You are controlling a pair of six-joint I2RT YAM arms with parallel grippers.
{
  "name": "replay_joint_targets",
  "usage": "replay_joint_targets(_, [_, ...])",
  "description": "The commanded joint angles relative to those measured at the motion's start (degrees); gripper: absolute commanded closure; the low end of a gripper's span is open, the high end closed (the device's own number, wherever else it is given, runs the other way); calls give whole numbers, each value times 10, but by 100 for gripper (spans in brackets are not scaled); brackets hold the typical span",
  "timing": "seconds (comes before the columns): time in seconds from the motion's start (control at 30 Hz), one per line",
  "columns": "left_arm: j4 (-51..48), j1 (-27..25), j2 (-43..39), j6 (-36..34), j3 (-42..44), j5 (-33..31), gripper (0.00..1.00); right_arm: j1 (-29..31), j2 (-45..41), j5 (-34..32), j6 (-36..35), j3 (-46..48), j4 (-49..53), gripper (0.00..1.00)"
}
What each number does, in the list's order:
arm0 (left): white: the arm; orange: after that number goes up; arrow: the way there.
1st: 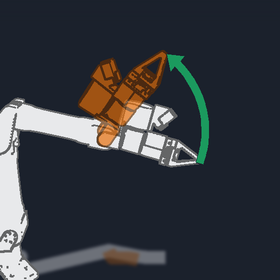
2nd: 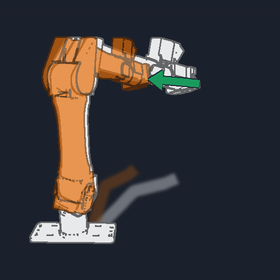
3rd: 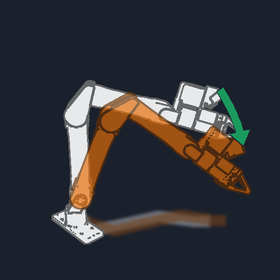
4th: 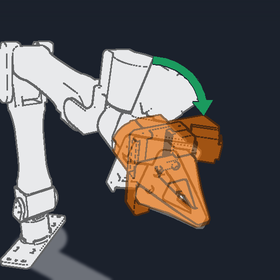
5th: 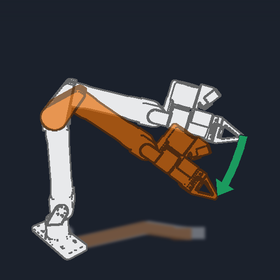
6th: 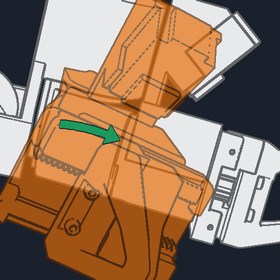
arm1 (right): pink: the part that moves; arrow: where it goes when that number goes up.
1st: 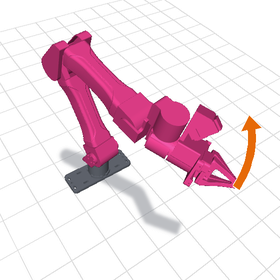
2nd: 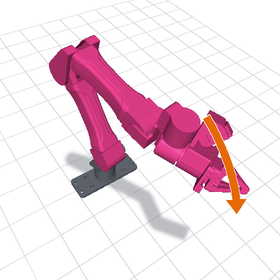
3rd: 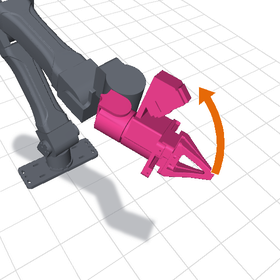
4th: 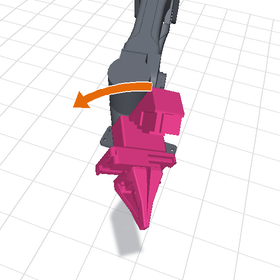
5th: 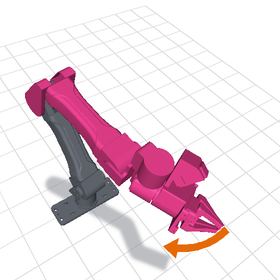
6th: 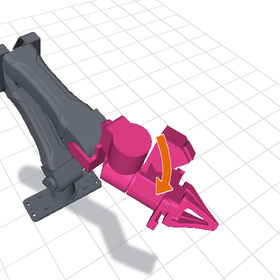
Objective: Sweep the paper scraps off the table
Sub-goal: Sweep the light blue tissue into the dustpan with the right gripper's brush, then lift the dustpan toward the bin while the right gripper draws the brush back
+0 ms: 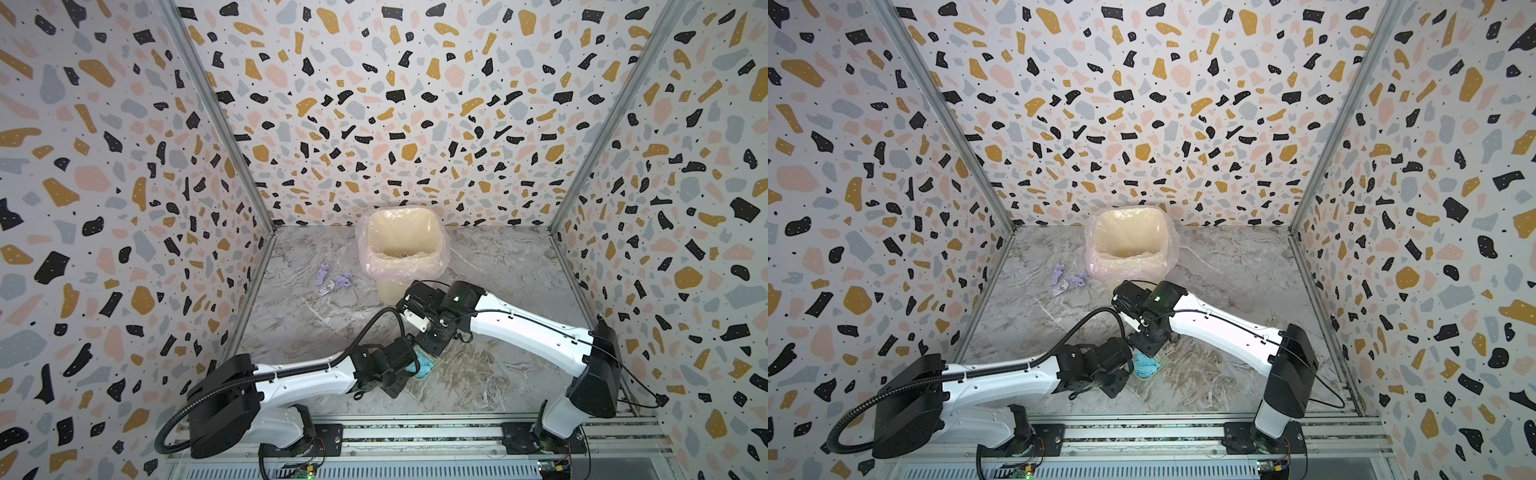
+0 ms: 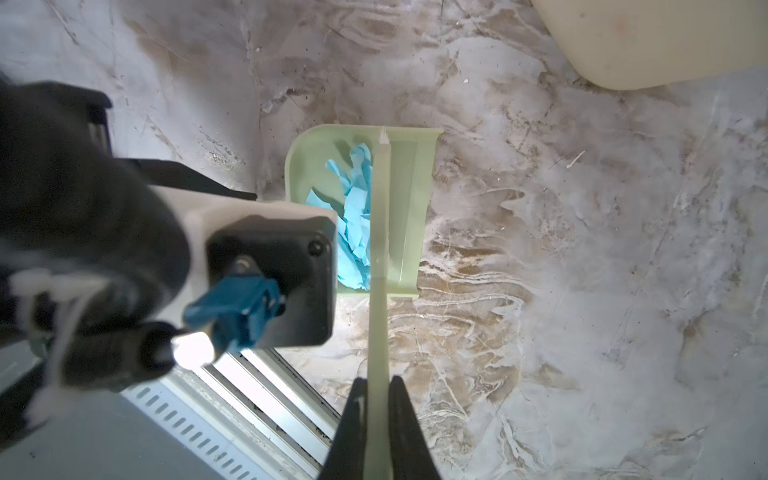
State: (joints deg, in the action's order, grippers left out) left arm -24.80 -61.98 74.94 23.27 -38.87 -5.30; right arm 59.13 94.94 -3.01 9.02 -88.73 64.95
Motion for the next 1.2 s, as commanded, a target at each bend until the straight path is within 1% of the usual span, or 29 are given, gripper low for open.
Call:
replay_joint_targets(0.0, [9,4,-26,3,8,-16,100,-26,-28,-41,17,-28,41,100])
replay_joint_targets(0.23, [11,4,-65,-2,7,-30,100,-64,-53,-53,14,-51,55,100])
replay_joint_targets(0.4, [2,4,-103,-4,2,-53,100,-95,-83,-51,17,-61,58,100])
replay_joint_targets(0.5, [-11,4,-130,-6,-6,-68,100,-121,-108,-43,17,-54,52,100])
replay_joint_targets(0.67, [-23,3,-175,-4,-22,-82,100,-176,-154,-3,12,-24,31,100])
replay_joint_targets(0.9, [-70,-2,-207,3,-80,-101,100,-227,-196,38,2,14,18,100])
replay_joint_targets(1.03, [-129,-2,-202,10,-141,-107,100,-255,-216,68,-4,36,8,100])
replay_joint_targets(1.17, [-179,-3,-204,27,-211,-113,100,-273,-230,84,-10,53,3,100])
